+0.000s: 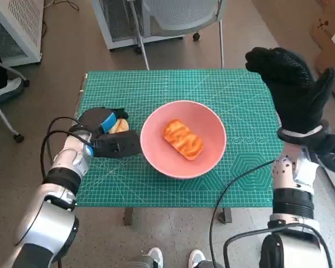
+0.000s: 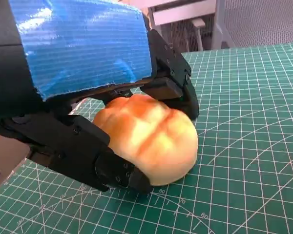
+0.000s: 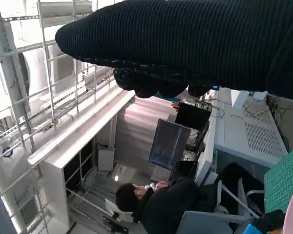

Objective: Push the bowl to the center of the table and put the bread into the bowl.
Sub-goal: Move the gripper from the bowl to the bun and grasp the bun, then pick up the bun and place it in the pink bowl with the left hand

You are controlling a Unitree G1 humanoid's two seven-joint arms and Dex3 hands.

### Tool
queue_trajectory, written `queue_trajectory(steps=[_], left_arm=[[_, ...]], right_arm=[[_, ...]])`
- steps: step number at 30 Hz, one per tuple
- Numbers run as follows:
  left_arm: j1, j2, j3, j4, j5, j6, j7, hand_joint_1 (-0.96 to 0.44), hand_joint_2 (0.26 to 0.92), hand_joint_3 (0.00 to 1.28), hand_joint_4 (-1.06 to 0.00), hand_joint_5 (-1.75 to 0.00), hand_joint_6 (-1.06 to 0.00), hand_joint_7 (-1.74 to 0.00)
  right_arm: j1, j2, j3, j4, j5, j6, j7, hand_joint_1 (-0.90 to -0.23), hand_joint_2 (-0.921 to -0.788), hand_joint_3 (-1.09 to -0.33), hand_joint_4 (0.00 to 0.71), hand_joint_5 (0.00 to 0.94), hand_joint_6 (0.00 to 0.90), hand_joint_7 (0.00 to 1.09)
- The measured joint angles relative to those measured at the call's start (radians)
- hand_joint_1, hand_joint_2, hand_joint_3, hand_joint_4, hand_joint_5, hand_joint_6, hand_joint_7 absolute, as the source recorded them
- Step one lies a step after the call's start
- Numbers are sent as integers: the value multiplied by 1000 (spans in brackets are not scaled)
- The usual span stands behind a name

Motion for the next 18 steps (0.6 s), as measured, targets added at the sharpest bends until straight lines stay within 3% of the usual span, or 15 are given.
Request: queue_trajectory(steps=[12,18], left_arm=[[0,22,-3,-17,2,-30,-1,1,921,89,-608,-1253,-662,-1122],[0,64,8,-109,1,-42,-5,1,920,79,-628,-1193,-665,-1158]], right_arm=[[7,0,0,-4,0,0,0,-648,-921,-753,301,0,402,0],[8,0,1,-4,0,-1,0,-648,-921,-753,300,0,401,0]])
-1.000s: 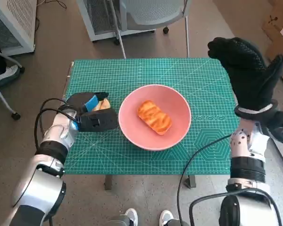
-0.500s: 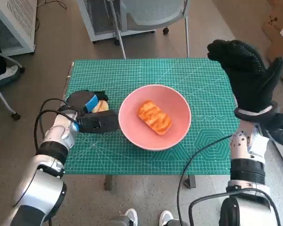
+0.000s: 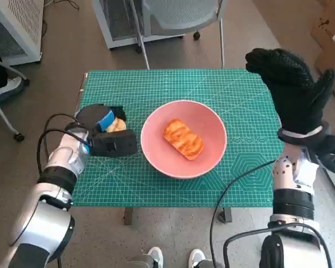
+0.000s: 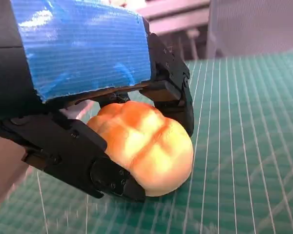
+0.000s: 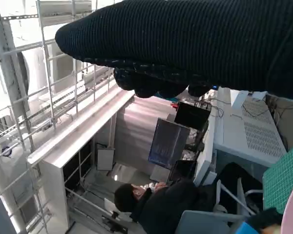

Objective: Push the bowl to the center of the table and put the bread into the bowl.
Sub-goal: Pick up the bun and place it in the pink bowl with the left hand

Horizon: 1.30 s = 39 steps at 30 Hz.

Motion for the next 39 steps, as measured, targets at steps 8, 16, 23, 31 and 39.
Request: queue_trajectory(steps=[8,16,23,31,39], left_arm=[[35,80,84,-312,-19,-3,1,1,921,32,-710,-1081,-687,-1157],[137,109,173,-621,-44,-1,1,2,912,9,-761,-1014,-725,-1129],[235,101,218,-879,-48,-2,-7,3,902,1,-778,-978,-776,-1089],[264,39,210,-1012,-48,-56,-35,2,897,1,-798,-959,-778,-1082],[261,-41,143,-943,-44,-121,-79,2,913,5,-753,-1032,-739,-1104]], right_arm=[[0,0,1,0,0,-1,0,-649,-921,-752,299,0,401,0],[0,0,2,0,0,-1,0,-649,-921,-748,301,1,399,0],[0,1,4,1,1,0,0,-649,-921,-746,303,1,402,1],[0,4,8,2,1,9,2,-649,-921,-744,304,2,404,2],[1,5,9,0,2,15,2,-648,-921,-746,304,1,404,2]])
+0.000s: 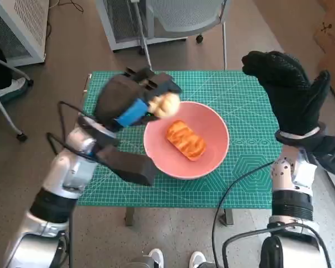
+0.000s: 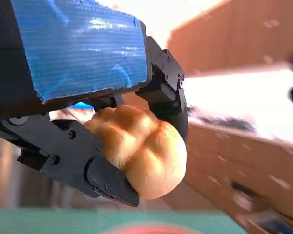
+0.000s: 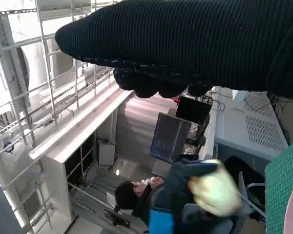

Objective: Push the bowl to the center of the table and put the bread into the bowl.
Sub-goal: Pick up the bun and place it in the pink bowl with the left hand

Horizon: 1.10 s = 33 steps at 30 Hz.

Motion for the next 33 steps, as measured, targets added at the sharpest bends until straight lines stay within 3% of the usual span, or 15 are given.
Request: queue_trajectory(steps=[18,22,24,25,27,29,33], left_arm=[[-100,-98,-94,261,37,-82,-56,2,920,24,-711,-1126,-704,-1094],[-110,-107,-97,307,34,-92,-62,1,921,85,-639,-1203,-636,-1162],[-110,-113,-97,329,28,-90,-71,0,921,160,-523,-1284,-580,-1255],[-110,-116,-97,337,27,-87,-75,-69,906,135,-435,-962,-518,-991],[-108,-121,-96,341,26,-73,-86,-173,906,63,-387,-418,-496,-525],[-106,-123,-95,341,24,-58,-92,-255,901,35,-307,-214,-453,-306],[-102,-124,-90,338,21,-36,-101,-412,905,16,-167,-56,-337,-91]], right_arm=[[39,-1,0,-62,-1,15,-13,-643,-921,-760,295,0,401,1],[46,-2,0,-77,-2,16,-24,-647,-921,-765,293,0,400,0],[48,-2,0,-82,-2,16,-31,-647,-921,-766,293,0,399,0],[49,-2,0,-84,-2,16,-33,-648,-921,-767,292,0,399,0],[51,-3,0,-88,-3,16,-39,-648,-921,-769,292,0,399,0],[53,-3,0,-91,-4,16,-44,-648,-921,-770,292,0,399,0],[53,-3,3,-93,-6,11,-54,-647,-921,-775,291,0,398,0]])
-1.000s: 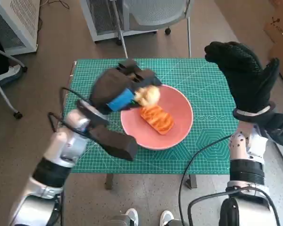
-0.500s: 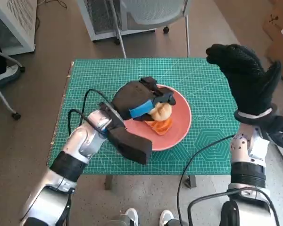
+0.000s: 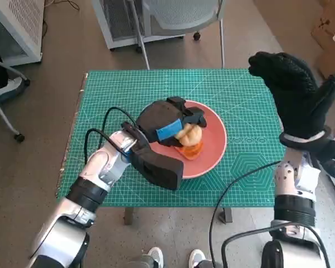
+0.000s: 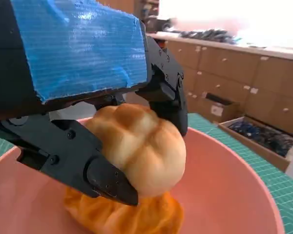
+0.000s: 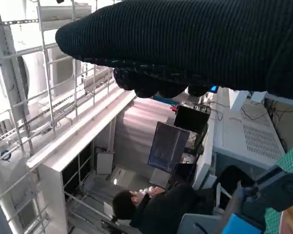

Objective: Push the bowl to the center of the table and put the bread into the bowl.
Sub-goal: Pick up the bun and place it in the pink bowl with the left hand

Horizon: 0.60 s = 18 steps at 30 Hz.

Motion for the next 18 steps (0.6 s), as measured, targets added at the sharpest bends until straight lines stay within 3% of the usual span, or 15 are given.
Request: queue_trajectory(steps=[7,18], left_arm=[[5,5,11,-2,0,4,6,-636,920,150,-17,-2,-185,-6],[20,11,79,-1,-98,-34,24,-725,921,291,1,1,-64,0]], right_arm=[[0,0,5,3,-1,-10,-9,-645,-921,-781,290,0,397,0],[0,0,10,20,-3,-14,-11,-645,-921,-778,292,1,399,1]])
